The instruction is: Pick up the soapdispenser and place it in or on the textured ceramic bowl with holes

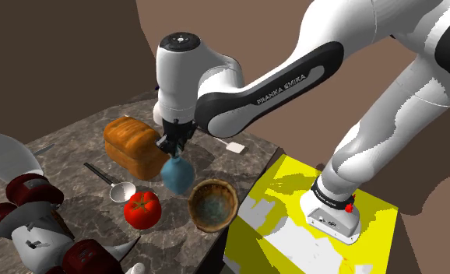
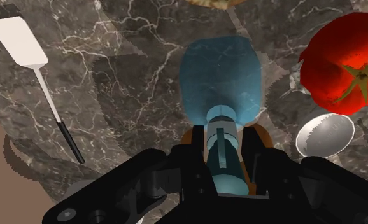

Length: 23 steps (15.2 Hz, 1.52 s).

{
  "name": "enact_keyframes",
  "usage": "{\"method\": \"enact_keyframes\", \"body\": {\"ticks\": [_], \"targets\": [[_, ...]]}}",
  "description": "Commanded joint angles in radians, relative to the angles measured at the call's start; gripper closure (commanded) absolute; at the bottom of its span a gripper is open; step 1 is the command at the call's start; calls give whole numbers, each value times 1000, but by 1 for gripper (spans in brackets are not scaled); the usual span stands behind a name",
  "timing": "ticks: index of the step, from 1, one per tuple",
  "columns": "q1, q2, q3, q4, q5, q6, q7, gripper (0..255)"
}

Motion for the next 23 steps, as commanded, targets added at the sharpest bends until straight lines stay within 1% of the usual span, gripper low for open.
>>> {"method": "enact_keyframes", "body": {"ticks": [1, 11, 23], "targets": [[2, -11, -4, 11, 12, -19, -11, 255], [14, -74, -31, 97, 72, -148, -72, 255], [17, -109, -55, 229, 102, -306, -114, 255]]}}
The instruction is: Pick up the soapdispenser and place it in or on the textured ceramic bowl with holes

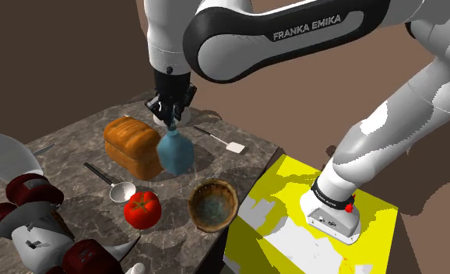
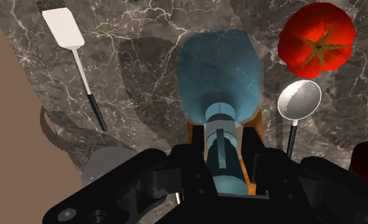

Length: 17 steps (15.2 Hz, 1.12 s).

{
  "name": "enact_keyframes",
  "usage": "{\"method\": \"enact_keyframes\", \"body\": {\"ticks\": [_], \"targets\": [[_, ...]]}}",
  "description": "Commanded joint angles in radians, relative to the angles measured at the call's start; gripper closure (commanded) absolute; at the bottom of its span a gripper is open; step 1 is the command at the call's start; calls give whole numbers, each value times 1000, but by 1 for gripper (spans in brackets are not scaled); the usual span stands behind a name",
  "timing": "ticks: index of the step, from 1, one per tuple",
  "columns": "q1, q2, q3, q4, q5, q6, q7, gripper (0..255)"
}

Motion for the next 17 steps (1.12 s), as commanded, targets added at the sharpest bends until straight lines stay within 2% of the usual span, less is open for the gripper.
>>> {"method": "enact_keyframes", "body": {"ticks": [1, 9, 17], "targets": [[-1, -3, -4, 27, 2, -28, -7, 255], [-4, -3, -12, 125, 4, -126, -21, 255], [79, -245, -67, 78, 133, -289, -38, 255]]}}
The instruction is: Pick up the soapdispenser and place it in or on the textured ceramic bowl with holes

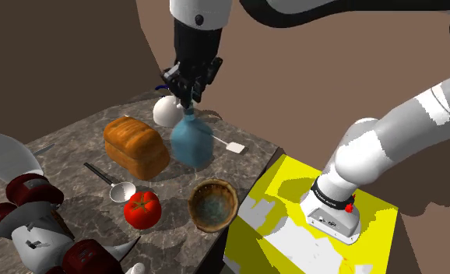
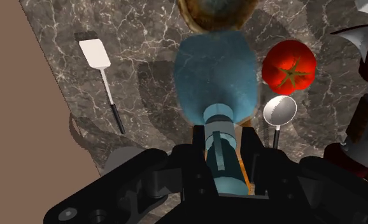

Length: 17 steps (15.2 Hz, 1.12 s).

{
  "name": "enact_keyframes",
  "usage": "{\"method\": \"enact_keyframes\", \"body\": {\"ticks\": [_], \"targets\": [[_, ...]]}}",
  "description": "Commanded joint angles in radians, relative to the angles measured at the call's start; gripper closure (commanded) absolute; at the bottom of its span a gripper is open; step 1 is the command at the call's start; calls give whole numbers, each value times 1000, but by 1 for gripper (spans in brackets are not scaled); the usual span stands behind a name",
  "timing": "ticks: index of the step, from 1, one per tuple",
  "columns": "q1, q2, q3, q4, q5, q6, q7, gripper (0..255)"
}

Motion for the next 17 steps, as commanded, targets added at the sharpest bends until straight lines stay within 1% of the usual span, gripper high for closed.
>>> {"method": "enact_keyframes", "body": {"ticks": [1, 7, 17], "targets": [[22, -57, -16, -1, 26, -51, -1, 255], [82, -182, -42, 26, 76, -197, 25, 255], [106, -230, -29, -142, 104, -75, 25, 255]]}}
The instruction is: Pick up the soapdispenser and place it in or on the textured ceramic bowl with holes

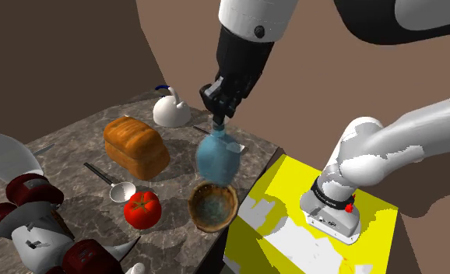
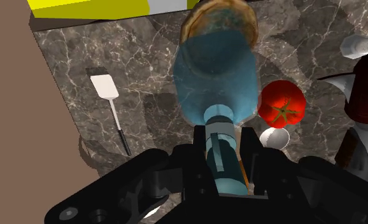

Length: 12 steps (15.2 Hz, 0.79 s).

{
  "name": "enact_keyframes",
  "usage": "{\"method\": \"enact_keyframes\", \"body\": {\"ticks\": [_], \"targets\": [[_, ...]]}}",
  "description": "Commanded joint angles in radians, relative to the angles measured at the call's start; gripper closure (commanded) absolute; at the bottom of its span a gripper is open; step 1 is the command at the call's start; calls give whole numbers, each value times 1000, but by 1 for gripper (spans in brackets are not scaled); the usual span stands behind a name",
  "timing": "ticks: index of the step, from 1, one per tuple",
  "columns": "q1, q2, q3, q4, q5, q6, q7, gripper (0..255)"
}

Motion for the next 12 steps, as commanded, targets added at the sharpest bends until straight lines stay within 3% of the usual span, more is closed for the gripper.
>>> {"method": "enact_keyframes", "body": {"ticks": [1, 12], "targets": [[4, -8, 5, -31, 6, 25, 1, 255], [25, -34, 36, -192, 36, 161, 8, 255]]}}
